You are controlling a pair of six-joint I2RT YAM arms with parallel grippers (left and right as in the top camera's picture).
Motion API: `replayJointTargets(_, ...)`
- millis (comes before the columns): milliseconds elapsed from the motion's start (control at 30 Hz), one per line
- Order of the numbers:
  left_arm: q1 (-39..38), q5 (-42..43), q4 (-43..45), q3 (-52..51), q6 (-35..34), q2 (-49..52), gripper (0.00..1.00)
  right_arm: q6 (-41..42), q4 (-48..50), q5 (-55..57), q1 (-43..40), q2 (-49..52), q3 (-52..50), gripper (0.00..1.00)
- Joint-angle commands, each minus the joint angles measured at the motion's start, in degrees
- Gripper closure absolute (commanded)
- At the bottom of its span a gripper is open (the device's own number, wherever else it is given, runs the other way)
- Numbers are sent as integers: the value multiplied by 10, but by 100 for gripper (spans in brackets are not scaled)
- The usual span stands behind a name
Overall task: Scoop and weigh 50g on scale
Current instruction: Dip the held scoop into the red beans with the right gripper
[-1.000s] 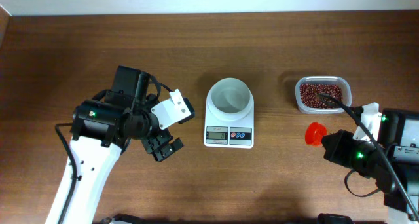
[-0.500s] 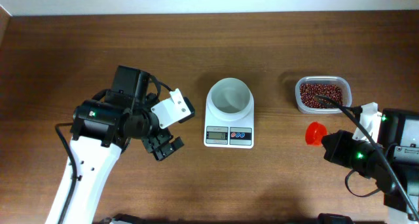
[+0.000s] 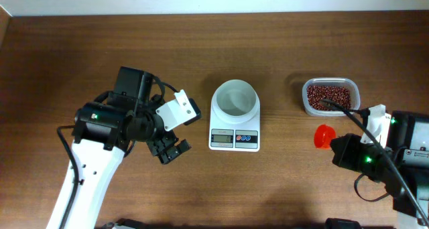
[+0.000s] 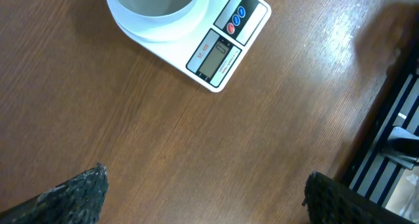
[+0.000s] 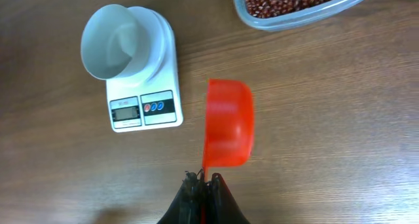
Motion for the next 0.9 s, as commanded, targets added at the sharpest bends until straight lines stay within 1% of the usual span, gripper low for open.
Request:
replayJointTargets(0,4,13,-1,8,5,-9,1,-31,5,43,3,-2,5,96)
replayJointTargets(67,4,13,-1,8,5,-9,1,-33,21,90,3,1,5,96)
replayJointTargets(133,4,13,-1,8,5,-9,1,-33,32,97,3,26,19,96)
replayJointTargets(200,4,12,-1,8,5,-9,1,-59,12,110,3,93,66,96)
replayJointTargets(267,4,13,-1,8,5,-9,1,-69,-13,152,3,177,129,96)
replayJointTargets(300,4,13,-1,8,5,-9,1,-69,-17,169,3,206,153,96)
replayJointTargets(367,4,12,-1,8,5,-9,1,-104,-14,185,3,286,209,96)
replayJointTargets(433,4,13,-1,8,5,-9,1,-144,10,190,3,355,216,96)
replayJointTargets(533,4,13,-1,8,5,-9,1,-148,37,213,3,417,216,96)
replayJointTargets(600,4,13,-1,8,5,-9,1,-148,69,213,3,432,216,96)
replayJointTargets(667,4,13,-1,8,5,-9,1,-172,92,212,3,432,216,96)
replayJointTargets(767,4,13,-1,8,5,-9,1,-201,106,212,3,435,216,96)
replayJointTargets(833,4,13,-1,8,5,-9,1,-234,112,213,2,445,215,96)
replayJointTargets(867,4,13,-1,8,5,-9,1,-234,114,213,3,452,215,96)
